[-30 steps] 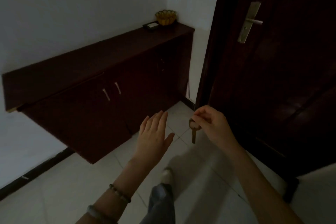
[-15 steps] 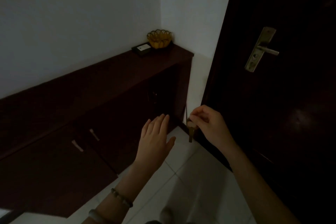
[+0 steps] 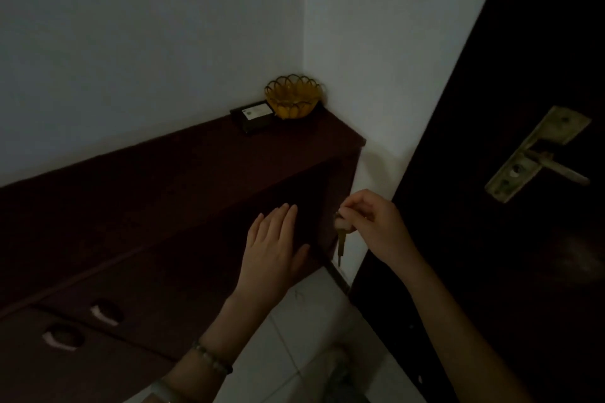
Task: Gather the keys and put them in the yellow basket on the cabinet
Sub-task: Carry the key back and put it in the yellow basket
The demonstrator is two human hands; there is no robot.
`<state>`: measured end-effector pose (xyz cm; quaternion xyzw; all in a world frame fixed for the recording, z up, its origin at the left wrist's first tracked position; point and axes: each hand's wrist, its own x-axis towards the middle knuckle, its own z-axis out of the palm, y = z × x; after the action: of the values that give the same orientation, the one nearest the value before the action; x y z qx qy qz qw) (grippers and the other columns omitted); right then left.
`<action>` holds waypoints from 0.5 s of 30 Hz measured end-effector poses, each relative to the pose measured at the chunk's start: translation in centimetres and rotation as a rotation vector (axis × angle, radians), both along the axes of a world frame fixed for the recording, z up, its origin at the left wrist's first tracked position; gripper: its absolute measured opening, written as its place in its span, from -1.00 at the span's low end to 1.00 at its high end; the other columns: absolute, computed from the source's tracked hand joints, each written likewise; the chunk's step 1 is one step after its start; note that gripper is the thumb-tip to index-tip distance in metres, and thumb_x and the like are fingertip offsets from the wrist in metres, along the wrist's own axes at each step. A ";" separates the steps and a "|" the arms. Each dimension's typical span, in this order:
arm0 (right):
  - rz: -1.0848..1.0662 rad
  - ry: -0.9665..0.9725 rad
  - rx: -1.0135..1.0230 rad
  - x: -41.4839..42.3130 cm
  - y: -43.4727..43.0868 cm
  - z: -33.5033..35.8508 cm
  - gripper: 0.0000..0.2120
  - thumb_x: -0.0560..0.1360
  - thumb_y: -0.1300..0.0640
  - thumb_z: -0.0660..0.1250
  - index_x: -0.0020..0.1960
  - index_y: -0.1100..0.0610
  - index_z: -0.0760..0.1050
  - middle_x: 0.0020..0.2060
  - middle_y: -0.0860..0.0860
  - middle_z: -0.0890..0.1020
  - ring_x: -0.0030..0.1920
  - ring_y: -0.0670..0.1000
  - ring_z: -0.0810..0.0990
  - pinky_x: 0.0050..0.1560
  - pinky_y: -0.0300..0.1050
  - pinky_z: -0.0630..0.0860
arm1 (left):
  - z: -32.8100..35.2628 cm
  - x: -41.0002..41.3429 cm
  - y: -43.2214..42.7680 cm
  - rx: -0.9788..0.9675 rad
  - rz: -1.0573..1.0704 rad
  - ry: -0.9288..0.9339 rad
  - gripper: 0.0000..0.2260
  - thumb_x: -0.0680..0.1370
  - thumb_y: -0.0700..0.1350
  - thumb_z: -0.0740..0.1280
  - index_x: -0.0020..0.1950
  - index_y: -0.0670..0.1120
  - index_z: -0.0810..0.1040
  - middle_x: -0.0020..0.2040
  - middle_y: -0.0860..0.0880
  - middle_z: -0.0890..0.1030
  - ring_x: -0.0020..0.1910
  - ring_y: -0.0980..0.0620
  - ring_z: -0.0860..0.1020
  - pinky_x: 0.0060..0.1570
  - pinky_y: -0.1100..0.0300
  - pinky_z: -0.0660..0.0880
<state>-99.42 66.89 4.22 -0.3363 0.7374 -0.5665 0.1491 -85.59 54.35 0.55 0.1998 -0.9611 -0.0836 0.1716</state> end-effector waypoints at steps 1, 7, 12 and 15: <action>0.023 0.011 0.010 -2.0 -0.7 0.2 -0.80 0.46 0.22 0.35 -0.24 -0.07 0.51 -0.30 -0.08 0.63 -0.25 -0.16 0.62 -0.24 -0.34 0.51 | 0.1 -1.7 -0.3 0.005 0.019 0.004 -0.44 0.48 0.01 0.35 0.40 -0.19 0.30 0.36 -0.18 0.42 0.35 -0.12 0.37 0.37 -0.03 0.13; 0.153 0.047 0.006 -12.0 -4.5 1.2 -0.85 0.45 0.24 0.34 -0.21 0.01 0.53 -0.30 -0.10 0.63 -0.26 -0.20 0.59 -0.26 -0.40 0.47 | 0.8 -10.5 -2.8 0.009 0.138 0.018 -0.42 0.47 0.01 0.36 0.41 -0.19 0.28 0.37 -0.18 0.41 0.35 -0.12 0.37 0.37 -0.07 0.19; 0.241 0.052 0.020 -17.1 -8.6 1.6 -0.90 0.46 0.25 0.34 -0.17 0.08 0.52 -0.27 -0.07 0.62 -0.24 -0.22 0.58 -0.25 -0.44 0.45 | 1.1 -14.6 -5.8 -0.013 0.193 0.016 -0.41 0.49 0.02 0.33 0.43 -0.19 0.24 0.39 -0.19 0.38 0.38 -0.12 0.32 0.38 -0.06 0.17; 0.265 0.066 0.049 -19.4 -11.5 1.6 -0.92 0.47 0.21 0.34 -0.16 0.06 0.53 -0.27 -0.10 0.61 -0.23 -0.22 0.58 -0.24 -0.42 0.46 | 1.2 -16.4 -8.1 -0.015 0.227 0.015 -0.41 0.49 0.01 0.34 0.43 -0.18 0.23 0.40 -0.19 0.37 0.39 -0.12 0.31 0.38 -0.05 0.15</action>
<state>-118.78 55.35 5.82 -0.4454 0.7047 -0.5122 0.2067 -102.02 46.26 1.73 0.3054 -0.9315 -0.0579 0.1887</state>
